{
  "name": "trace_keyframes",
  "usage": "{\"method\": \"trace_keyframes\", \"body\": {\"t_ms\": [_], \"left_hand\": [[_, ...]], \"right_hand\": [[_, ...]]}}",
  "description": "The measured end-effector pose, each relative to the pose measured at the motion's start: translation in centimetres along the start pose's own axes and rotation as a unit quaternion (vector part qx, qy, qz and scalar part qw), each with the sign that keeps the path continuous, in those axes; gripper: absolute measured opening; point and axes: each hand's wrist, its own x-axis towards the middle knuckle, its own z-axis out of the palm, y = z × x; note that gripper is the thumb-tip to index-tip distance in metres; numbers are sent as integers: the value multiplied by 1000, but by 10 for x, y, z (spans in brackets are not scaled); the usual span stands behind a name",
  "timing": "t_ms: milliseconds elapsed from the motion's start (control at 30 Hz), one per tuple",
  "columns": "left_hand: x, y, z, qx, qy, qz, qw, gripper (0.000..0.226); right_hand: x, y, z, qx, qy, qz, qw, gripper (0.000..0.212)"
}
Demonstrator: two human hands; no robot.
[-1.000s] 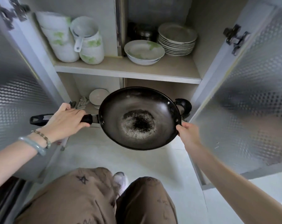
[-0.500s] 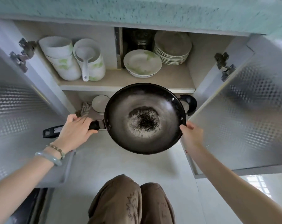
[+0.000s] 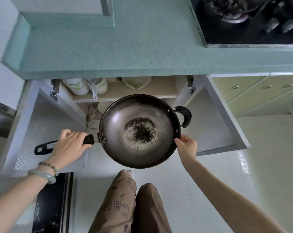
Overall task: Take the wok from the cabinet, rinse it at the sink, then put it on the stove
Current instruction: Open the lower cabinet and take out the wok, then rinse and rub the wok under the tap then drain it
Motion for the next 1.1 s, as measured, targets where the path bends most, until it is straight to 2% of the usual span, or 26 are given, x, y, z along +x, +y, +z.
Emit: {"method": "trace_keyframes", "body": {"t_ms": [200,333,433,533,667,800,867,1100], "left_hand": [[-34,6,-67,11,3,26,1000,36],[-37,9,-108,31,37,62,997,39],[-26,11,-131,39,66,95,992,61],[-1,16,-158,39,87,115,989,66],[43,31,-198,46,87,144,985,59],[90,51,-232,53,101,200,973,51],[114,66,-247,44,121,235,963,48],[169,147,-277,14,151,354,923,58]], "right_hand": [[-62,-34,-52,1,-8,4,1000,19],[-88,-54,-86,17,7,0,1000,18],[-96,-66,-112,44,26,3,999,14],[-99,-80,-134,70,41,-7,997,11],[-97,-97,-160,106,88,-25,990,9],[-98,-106,-183,135,146,-29,980,19],[-103,-107,-196,158,174,-20,972,12],[-120,-82,-252,239,277,19,931,27]]}}
